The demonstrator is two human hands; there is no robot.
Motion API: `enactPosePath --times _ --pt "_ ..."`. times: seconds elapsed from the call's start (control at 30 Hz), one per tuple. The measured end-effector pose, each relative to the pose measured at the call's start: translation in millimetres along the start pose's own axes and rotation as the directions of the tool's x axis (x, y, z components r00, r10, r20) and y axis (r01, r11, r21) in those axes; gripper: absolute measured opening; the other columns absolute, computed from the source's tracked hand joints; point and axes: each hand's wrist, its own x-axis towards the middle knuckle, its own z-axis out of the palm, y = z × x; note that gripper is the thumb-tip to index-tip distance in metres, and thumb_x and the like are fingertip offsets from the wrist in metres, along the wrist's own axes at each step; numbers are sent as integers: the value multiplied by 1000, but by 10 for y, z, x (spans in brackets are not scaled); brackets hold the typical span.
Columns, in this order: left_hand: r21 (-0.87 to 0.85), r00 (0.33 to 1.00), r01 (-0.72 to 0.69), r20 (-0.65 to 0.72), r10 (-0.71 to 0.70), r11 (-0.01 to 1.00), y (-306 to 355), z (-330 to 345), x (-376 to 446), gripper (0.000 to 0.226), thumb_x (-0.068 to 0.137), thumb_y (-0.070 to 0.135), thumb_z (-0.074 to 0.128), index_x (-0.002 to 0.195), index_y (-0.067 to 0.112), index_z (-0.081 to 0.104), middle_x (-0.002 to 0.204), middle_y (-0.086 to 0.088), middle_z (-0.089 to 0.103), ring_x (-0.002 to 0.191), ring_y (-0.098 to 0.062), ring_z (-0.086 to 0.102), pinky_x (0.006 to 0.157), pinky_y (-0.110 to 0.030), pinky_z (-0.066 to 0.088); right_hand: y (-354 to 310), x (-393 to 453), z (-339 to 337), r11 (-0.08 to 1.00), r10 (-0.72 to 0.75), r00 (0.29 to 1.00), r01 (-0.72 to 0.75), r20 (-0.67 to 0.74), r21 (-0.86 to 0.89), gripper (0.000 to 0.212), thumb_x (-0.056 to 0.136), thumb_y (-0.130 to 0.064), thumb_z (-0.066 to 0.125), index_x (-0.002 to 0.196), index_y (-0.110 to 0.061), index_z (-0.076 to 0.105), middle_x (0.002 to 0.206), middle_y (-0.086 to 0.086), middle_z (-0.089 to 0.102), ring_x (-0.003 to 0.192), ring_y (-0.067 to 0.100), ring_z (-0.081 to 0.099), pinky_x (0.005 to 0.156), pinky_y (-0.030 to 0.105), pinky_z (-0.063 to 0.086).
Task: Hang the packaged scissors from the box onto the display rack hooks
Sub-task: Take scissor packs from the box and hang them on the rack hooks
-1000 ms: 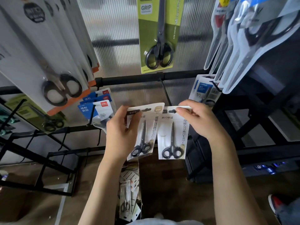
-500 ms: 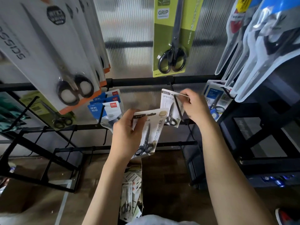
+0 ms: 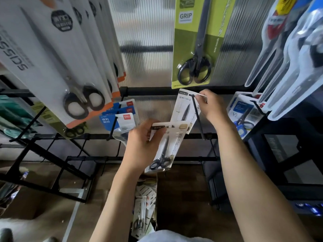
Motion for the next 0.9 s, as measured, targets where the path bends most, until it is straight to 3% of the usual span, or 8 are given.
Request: enactPosePath --times 0.17,0.23,0.37,0.5,0.6,0.7,0.9 --pt "-17 997 -22 74 23 1000 21 32 -32 11 89 8 62 94 18 61 85 10 67 82 0 65 65 -10 47 49 8 98 997 69 998 -69 -2 39 33 96 -29 51 118 -5 53 112 17 61 101 30 58 75 31 41" --pt "-13 993 -43 113 44 999 28 72 -39 10 89 10 62 97 15 63 88 12 67 85 0 65 69 -13 49 102 -94 119 992 86 996 -87 13 90 41 95 -31 49 125 -4 46 124 17 54 110 30 54 79 31 38" --pt "-19 987 -56 148 58 998 92 145 -65 15 86 23 59 97 13 64 87 11 67 84 -3 65 70 -22 54 222 -373 61 994 105 994 -105 20 -3 62 94 -40 49 143 -7 30 144 17 37 129 31 40 98 39 36" --pt "-68 983 -24 182 36 997 104 119 -89 14 88 22 60 96 12 64 87 6 70 83 -6 66 68 -25 53 352 -704 -11 996 27 999 -30 -36 -83 57 93 -26 57 141 -3 37 134 21 47 123 33 47 97 39 40" --pt "-188 979 53 202 -15 981 147 93 -119 2 89 13 63 89 14 64 75 13 69 74 0 64 64 -14 46 452 -883 -40 993 22 999 -26 -36 -113 50 93 -22 58 136 -2 44 128 21 53 117 33 51 94 38 42" --pt "-276 975 99 217 -39 956 205 143 -150 12 85 23 65 85 10 66 72 11 68 70 -1 63 62 -15 45 545 -1003 -18 995 11 1000 -13 -28 -99 42 91 -19 60 128 0 52 121 21 58 111 35 56 90 41 46" --pt "-208 986 62 167 -27 976 299 420 -158 5 88 16 65 87 12 67 72 9 69 65 1 62 59 -13 44 548 -1125 -16 992 113 986 -105 119 -73 38 94 -19 52 131 -11 50 130 11 52 119 26 50 95 41 45"
